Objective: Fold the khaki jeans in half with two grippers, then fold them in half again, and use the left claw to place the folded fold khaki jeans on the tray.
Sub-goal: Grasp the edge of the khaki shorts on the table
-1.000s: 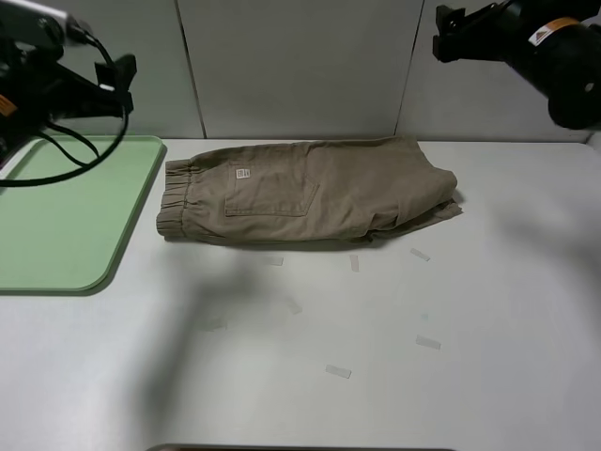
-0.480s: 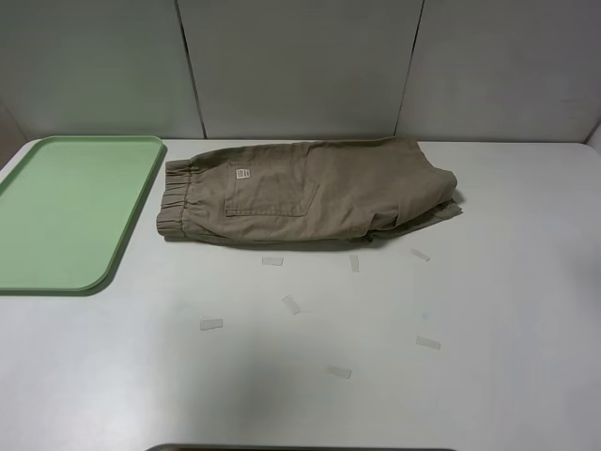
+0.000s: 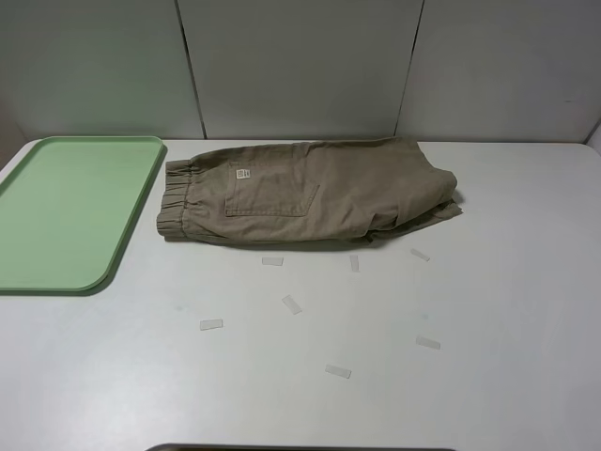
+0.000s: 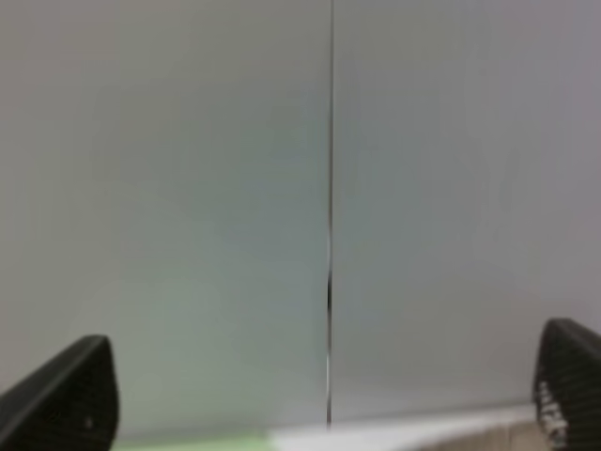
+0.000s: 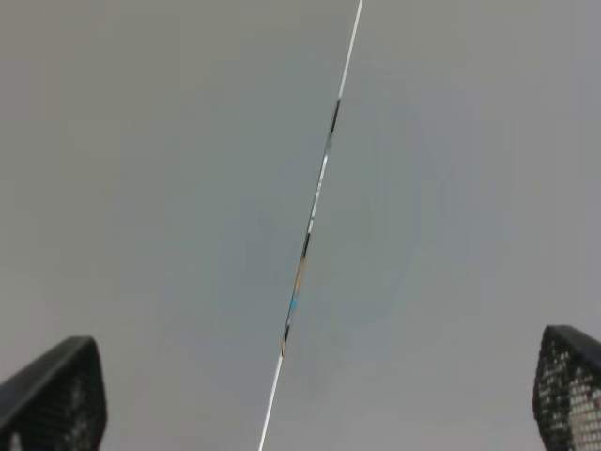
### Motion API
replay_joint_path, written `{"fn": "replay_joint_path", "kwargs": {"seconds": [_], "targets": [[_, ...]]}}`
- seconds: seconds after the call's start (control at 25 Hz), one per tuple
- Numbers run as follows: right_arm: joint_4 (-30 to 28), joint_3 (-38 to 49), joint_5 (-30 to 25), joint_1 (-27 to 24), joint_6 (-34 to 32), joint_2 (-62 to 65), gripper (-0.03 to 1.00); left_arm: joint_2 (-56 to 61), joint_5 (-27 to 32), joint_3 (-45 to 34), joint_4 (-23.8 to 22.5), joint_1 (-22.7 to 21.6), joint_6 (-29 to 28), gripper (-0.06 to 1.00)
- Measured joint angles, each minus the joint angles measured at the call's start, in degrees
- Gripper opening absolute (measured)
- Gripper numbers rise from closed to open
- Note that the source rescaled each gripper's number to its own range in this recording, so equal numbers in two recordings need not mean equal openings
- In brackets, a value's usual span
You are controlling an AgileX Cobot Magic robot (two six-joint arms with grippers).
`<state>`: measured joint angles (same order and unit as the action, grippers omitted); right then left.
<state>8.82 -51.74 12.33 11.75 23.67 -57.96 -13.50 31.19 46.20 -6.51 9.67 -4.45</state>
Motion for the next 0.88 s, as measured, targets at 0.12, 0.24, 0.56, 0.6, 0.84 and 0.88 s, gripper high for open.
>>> {"fn": "replay_joint_path", "kwargs": {"seconds": [0.12,0.24,0.56,0.6,0.84,0.88], "targets": [[0.2,0.0,-1.6,0.0,0.0,0.5,1.00,4.0,14.6,0.0,0.0,0.0,-0.1,0.98],[1.5,0.0,-3.3,0.0,0.0,0.5,1.00,5.2,27.8,0.0,0.0,0.0,-0.1,1.00],[3.1,0.0,-6.0,1.1,0.0,0.5,1.00,5.2,35.4,0.0,1.8,0.0,-0.1,1.00],[3.2,0.0,-6.1,1.6,0.0,0.5,1.00,5.2,35.4,0.0,2.6,0.0,-0.1,1.00],[3.2,0.0,-6.6,2.8,0.4,0.5,1.00,5.2,35.4,-2.8,4.4,0.0,1.7,1.00],[3.2,0.0,-6.7,2.8,0.4,0.5,1.00,5.2,35.4,-4.1,4.5,0.0,2.0,1.00]]}}
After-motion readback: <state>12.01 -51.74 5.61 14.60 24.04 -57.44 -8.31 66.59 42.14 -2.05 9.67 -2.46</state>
